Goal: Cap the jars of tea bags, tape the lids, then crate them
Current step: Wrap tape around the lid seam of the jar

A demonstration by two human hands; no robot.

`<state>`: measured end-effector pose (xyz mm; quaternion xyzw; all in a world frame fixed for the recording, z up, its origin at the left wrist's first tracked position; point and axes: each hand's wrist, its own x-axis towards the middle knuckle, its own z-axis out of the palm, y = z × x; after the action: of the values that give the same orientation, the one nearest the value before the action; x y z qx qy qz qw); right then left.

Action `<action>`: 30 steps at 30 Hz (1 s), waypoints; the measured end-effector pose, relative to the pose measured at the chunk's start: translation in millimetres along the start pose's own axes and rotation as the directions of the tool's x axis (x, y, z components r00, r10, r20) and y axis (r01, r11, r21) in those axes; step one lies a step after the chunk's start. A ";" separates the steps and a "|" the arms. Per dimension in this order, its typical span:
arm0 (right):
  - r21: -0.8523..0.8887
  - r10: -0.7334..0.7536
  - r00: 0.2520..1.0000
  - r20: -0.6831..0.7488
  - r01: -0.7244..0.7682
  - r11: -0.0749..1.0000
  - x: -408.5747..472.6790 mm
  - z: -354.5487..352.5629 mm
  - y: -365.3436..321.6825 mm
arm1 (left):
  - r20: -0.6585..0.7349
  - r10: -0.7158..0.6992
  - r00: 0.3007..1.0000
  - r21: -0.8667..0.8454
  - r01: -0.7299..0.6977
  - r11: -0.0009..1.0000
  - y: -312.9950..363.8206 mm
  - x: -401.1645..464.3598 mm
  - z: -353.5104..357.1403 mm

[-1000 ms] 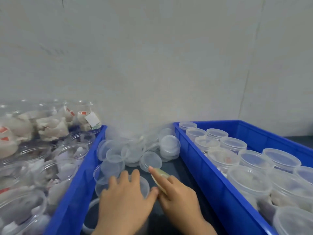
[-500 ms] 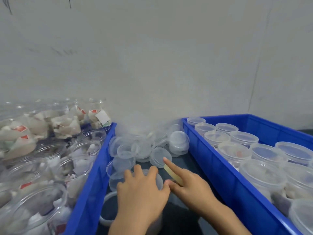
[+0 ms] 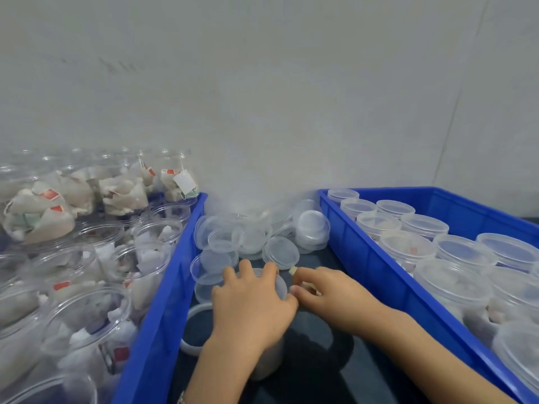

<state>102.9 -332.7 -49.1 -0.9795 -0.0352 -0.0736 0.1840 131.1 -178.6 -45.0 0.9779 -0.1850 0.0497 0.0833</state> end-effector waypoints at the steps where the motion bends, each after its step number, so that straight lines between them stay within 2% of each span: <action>1: -0.099 -0.008 1.000 -0.027 0.005 0.995 -2.1 1.6 2.3 | -0.001 0.002 1.000 0.003 -0.002 1.000 -0.2 0.0 0.2; 3: -0.227 -0.044 0.994 -0.103 0.020 0.974 -6.1 5.0 4.9 | 0.001 -0.003 1.000 0.009 0.003 1.000 0.0 -0.1 0.9; 5: -0.240 -0.088 0.981 -0.173 0.044 0.970 -7.2 8.4 3.6 | -0.003 -0.005 1.000 0.015 0.005 1.000 0.2 -0.6 0.9; 9: -0.278 -0.137 0.965 -0.222 0.072 0.958 -5.7 15.8 -1.9 | -0.025 0.003 1.000 0.014 -0.003 1.000 0.8 -1.8 0.5; 13: -0.243 -0.111 0.949 -0.296 0.037 0.969 -9.1 23.9 2.3 | -0.048 -0.001 0.999 -0.006 0.001 1.000 0.3 -2.0 2.2; 17: -0.127 -0.095 0.913 -0.398 0.047 0.991 -9.8 33.8 2.7 | -0.060 -0.004 0.998 -0.004 0.003 1.000 -0.4 -2.7 4.3; 23: -0.072 0.008 0.952 -0.307 -0.031 0.997 5.0 32.8 -1.3 | -0.117 -0.073 0.991 0.026 0.076 0.997 1.4 -2.8 5.1; 28: 0.143 0.153 0.976 -0.152 -0.132 0.981 21.0 32.9 -4.7 | -0.121 -0.090 0.989 0.031 0.094 0.995 3.2 -2.9 3.2; 30: 0.167 0.169 0.976 -0.140 -0.145 0.975 24.3 30.1 -4.3 | -0.120 -0.094 0.988 0.026 0.098 0.995 3.4 -2.8 3.0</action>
<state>130.3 -316.6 -71.5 -0.9533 0.0509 -0.1307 0.2676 127.4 -181.2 -47.8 0.9822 -0.1318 0.1063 0.0808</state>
